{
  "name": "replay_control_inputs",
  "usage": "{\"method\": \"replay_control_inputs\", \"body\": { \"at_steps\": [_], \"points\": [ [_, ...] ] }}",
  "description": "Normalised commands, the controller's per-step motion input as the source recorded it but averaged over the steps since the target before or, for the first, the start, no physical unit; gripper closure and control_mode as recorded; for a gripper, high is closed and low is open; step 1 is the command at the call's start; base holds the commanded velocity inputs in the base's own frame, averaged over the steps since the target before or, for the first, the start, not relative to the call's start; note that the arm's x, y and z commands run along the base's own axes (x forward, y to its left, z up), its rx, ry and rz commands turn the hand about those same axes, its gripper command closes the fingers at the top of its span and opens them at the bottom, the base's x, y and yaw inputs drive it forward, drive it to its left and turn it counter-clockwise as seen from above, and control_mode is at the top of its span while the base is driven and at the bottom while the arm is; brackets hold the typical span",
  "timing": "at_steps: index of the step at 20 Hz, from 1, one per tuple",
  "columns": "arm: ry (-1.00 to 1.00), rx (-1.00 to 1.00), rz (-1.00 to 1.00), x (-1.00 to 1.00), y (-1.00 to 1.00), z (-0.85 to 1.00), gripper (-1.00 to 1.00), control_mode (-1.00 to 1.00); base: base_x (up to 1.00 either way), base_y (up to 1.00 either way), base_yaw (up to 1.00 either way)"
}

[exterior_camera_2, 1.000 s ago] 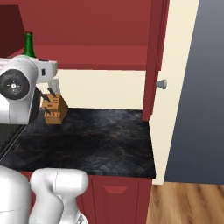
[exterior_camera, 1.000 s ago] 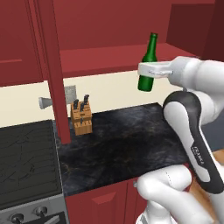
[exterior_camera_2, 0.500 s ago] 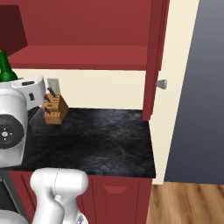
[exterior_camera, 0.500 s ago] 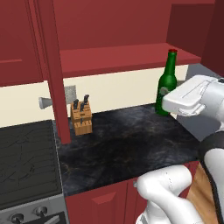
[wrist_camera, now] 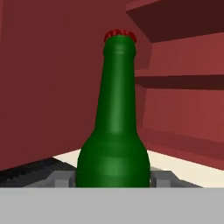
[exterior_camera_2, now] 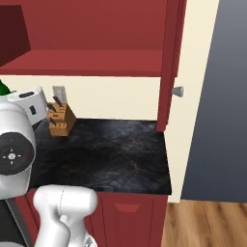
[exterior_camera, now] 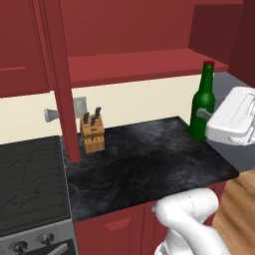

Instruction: Open the cabinet directly in front. Then move the beer and the mug to the dining counter with the jar on it.

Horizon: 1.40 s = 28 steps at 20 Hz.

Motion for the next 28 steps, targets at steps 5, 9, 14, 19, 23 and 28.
{"method": "replay_control_inputs", "body": {
  "at_steps": [5,9,14,19,23,28],
  "points": [
    [0.0,0.0,0.0,0.0,0.0,0.0,1.0,1.0,-0.98,0.0,0.11],
    [0.0,0.0,0.0,0.0,0.0,0.0,1.0,1.0,-0.83,0.0,0.42],
    [0.0,0.0,0.0,0.0,0.0,0.0,1.0,1.0,-0.19,0.0,0.65],
    [0.0,0.0,0.0,0.0,0.0,0.0,1.0,1.0,0.01,-0.01,0.8],
    [0.0,0.0,0.0,0.0,0.0,0.0,1.0,1.0,0.04,0.0,0.87],
    [0.0,0.0,0.0,0.0,0.0,0.0,1.0,1.0,0.02,0.0,0.9]
  ]
}}
